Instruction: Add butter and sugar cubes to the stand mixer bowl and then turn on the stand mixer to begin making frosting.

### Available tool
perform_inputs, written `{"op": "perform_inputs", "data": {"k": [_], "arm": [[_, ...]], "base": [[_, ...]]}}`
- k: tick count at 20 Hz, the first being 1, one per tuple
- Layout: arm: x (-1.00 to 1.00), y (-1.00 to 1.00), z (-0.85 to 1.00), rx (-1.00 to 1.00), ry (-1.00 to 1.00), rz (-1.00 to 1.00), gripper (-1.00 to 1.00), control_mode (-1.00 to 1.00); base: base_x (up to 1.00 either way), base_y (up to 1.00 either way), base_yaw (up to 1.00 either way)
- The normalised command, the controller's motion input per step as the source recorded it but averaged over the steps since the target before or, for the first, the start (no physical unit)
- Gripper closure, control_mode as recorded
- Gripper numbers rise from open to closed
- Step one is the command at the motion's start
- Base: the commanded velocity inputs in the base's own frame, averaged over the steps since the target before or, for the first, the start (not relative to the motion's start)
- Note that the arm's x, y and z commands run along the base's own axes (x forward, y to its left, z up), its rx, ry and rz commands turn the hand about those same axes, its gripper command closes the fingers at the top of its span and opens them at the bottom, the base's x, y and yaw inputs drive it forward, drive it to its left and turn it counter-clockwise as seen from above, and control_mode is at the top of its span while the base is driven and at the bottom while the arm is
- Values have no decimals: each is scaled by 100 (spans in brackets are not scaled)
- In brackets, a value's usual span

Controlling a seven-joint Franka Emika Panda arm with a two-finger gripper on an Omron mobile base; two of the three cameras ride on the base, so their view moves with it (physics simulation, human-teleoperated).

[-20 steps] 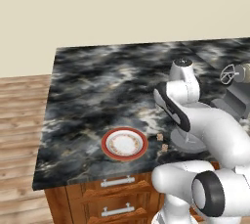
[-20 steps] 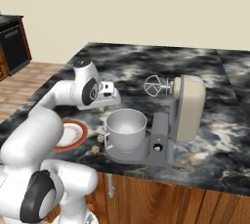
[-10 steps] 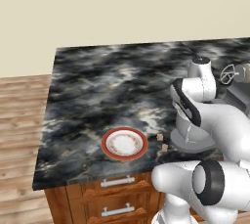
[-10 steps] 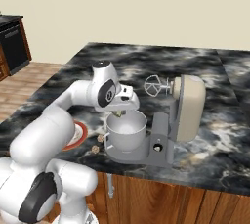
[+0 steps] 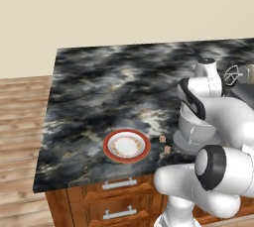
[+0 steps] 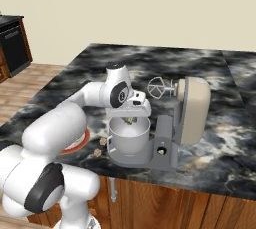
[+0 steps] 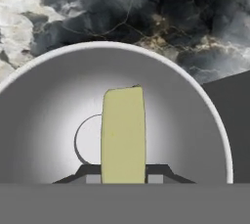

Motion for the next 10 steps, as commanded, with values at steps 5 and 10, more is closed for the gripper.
{"op": "perform_inputs", "data": {"k": [5, 10], "arm": [[2, -16, -17, 0, 16, -4, 100, -100], [1, 0, -27, 0, 8, 0, 100, -100]], "base": [[0, 0, 0], [0, 0, 0]]}}
